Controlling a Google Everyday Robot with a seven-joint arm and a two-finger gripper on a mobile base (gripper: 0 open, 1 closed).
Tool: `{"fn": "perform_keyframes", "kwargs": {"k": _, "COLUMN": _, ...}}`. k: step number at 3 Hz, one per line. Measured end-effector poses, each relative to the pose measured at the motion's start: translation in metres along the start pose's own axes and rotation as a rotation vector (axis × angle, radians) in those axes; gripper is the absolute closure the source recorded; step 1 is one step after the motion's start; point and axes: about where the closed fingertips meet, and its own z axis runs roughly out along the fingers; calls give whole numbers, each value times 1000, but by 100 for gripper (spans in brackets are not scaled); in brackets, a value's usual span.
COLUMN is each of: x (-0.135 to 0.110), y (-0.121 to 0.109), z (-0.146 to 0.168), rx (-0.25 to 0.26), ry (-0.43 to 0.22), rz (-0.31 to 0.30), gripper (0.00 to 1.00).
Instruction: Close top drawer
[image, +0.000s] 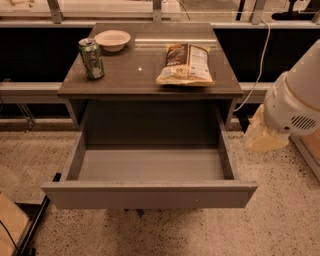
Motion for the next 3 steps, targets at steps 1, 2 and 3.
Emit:
{"fn": "perform_keyframes", "kwargs": {"k": 1, "x": 17, "y": 32, "z": 64, "rx": -129, "ry": 11, "rz": 41, "gripper": 100}}
{"fn": "perform_keyframes", "kwargs": {"k": 2, "x": 30, "y": 55, "z": 116, "rx": -228, "ry": 19, "rz": 69, "gripper": 100}}
{"fn": "perform_keyframes", "kwargs": {"k": 3, "x": 34, "y": 64, "z": 165, "rx": -306, "ry": -1, "rz": 92, "gripper": 100}}
